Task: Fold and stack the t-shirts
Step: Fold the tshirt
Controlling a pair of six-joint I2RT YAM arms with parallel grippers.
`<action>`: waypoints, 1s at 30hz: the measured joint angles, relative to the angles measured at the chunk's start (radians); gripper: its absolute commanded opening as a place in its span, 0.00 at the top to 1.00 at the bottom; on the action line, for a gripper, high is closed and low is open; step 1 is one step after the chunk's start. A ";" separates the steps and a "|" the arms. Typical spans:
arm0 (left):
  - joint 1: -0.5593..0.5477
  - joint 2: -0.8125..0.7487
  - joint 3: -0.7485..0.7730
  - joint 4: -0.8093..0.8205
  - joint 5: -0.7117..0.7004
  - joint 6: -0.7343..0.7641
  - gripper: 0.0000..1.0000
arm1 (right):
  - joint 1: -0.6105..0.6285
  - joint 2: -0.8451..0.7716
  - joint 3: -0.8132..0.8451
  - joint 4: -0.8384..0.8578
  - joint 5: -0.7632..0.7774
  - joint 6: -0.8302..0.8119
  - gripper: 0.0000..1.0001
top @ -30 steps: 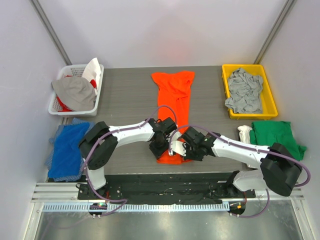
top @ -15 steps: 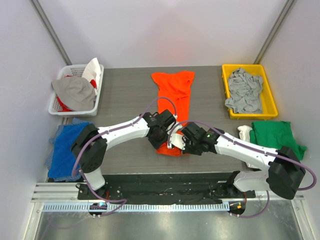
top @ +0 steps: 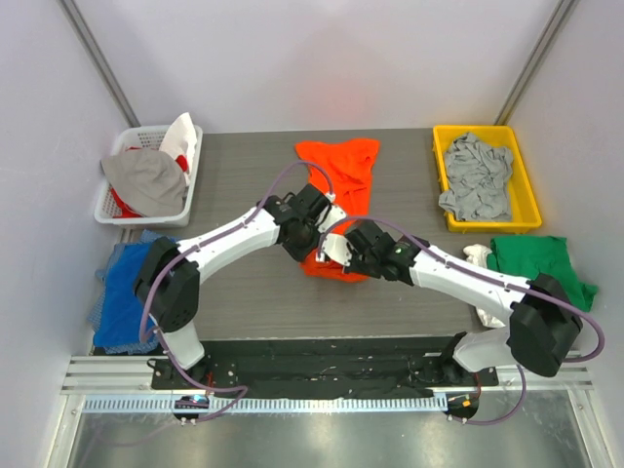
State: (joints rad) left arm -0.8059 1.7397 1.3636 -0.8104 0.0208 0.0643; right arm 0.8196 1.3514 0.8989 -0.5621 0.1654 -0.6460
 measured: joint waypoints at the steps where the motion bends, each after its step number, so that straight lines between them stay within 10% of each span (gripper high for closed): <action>1: 0.009 0.000 0.012 0.000 -0.002 0.003 1.00 | -0.006 0.006 0.013 0.010 0.008 -0.003 0.99; 30: 0.188 0.304 0.330 0.148 -0.004 0.084 1.00 | -0.283 0.379 0.365 0.044 -0.056 -0.286 0.99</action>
State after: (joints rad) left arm -0.6174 2.0438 1.6932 -0.6624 0.0166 0.1486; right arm 0.5362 1.7306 1.2644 -0.5179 0.1093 -0.9321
